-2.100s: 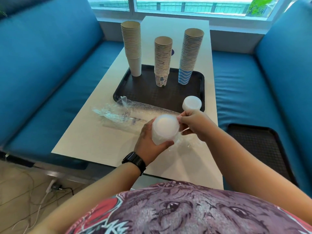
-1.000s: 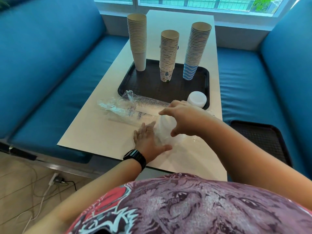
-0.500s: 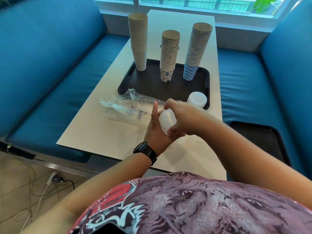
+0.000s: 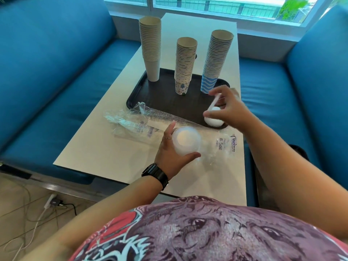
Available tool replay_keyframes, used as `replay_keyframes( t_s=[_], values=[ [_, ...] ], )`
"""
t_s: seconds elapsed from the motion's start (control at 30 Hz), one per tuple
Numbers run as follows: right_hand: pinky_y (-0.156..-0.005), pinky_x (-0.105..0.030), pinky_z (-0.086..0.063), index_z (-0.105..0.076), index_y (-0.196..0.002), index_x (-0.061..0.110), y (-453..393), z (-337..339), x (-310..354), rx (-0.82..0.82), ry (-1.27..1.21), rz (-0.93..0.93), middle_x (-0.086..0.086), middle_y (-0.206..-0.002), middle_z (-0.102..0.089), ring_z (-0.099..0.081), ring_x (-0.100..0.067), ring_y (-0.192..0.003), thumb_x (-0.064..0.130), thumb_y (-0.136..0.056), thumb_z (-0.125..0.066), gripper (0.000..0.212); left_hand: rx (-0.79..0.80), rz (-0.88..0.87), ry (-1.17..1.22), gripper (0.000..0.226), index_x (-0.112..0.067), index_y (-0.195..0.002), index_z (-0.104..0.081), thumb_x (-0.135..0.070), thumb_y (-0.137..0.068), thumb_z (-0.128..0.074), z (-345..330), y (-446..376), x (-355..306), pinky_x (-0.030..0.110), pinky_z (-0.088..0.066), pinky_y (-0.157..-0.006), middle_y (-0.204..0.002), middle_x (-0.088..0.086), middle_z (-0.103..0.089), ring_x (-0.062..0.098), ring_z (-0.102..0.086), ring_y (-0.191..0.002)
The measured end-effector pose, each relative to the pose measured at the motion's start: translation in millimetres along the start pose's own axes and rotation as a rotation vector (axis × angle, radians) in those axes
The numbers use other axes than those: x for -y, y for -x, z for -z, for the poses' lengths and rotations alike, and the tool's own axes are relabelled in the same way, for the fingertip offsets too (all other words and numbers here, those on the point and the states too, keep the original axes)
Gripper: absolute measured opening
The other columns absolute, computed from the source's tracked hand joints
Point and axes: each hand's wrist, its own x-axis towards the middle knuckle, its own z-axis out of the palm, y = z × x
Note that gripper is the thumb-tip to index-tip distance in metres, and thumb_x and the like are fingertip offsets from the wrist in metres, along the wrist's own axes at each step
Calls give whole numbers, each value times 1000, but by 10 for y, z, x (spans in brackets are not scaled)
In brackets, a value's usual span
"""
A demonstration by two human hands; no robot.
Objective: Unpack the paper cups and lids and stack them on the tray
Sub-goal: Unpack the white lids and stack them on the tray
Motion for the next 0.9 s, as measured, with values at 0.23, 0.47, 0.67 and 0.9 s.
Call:
replay_keyframes(
  t_s=[0.23, 0.47, 0.67, 0.9],
  values=[
    [-78, -23, -34, -52, -100, 16, -367, -46, -670, -207, 74, -207, -8, -120, -40, -45, -17, -92, 29, -74, -81, 41, -11, 32, 18, 120, -31, -147, -15, -34, -57, -94, -41, -4, 10, 27, -39, -105, -138, 0, -45, 13, -46, -122],
    [-83, -26, -39, -51, -94, 18, -498, -325, -942, -256, 132, -176, -5, -124, -41, -45, -15, -99, 41, -75, -79, 41, -3, 57, 3, 121, -49, -140, -10, -36, -54, -95, -43, 27, -17, 28, -39, -108, -138, -7, -38, 8, -42, -122],
    [-95, -30, -40, -57, -97, 13, -492, -430, -1116, -117, 228, -189, -5, -131, -41, -50, -23, -112, 39, -76, -77, 39, 0, 64, -27, 121, -46, -141, -11, -35, -54, -95, -37, 18, -46, 37, -39, -111, -145, 1, -38, 16, -42, -129],
    [-107, -42, -34, -54, -120, 23, -605, -354, -938, -128, 360, -103, -5, -139, -41, -35, -27, -130, 40, -78, -75, 51, 2, 75, -37, 126, -37, -149, -11, -38, -55, -94, -39, 22, -31, 36, -40, -110, -146, 2, -38, 16, -43, -128]
  ],
)
